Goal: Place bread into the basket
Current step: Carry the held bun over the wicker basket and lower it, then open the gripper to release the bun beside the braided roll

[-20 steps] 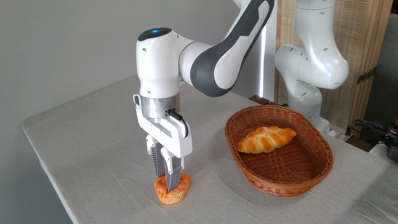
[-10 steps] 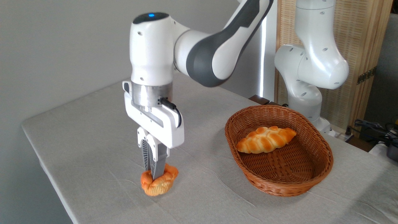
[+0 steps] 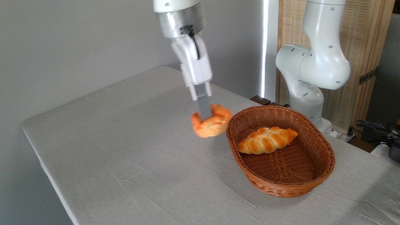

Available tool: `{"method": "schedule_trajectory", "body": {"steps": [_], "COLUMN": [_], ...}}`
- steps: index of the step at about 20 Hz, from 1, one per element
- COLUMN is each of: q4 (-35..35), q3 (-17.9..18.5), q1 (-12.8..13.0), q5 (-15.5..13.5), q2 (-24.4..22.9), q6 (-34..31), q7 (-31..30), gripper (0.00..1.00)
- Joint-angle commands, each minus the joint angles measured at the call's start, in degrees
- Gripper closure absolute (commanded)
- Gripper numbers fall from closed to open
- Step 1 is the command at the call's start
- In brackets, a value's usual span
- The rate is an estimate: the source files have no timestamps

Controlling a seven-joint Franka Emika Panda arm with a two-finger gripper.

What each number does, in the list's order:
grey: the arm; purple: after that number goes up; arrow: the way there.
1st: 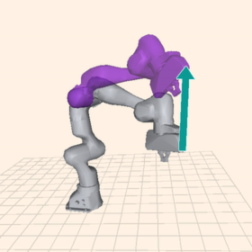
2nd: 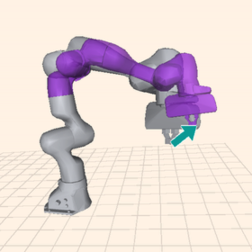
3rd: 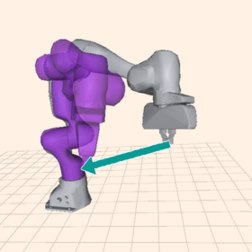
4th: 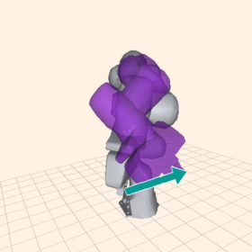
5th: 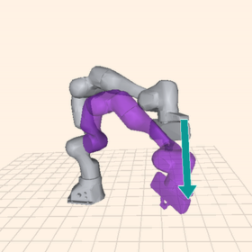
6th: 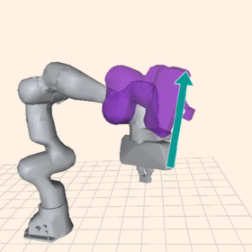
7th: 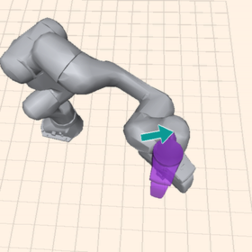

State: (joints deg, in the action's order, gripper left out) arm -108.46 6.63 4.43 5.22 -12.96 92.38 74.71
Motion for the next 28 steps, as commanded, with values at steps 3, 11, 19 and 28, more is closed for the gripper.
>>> {"method": "schedule_trajectory", "body": {"steps": [3,11,19,28], "q4": [-13.2,-20.6,-23.4,-22.4], "q3": [8.1,19.3,22.1,22.1], "q1": [2.2,4.9,5.2,6.5], "q5": [5.2,5.3,5.2,5.1], "q2": [-11.0,-10.7,-10.3,-9.7], "q6": [0.0,4.4,6.0,5.0], "q7": [13.0,18.4,18.4,17.7], "gripper": [0.92,0.63,0.11,0.0]}}
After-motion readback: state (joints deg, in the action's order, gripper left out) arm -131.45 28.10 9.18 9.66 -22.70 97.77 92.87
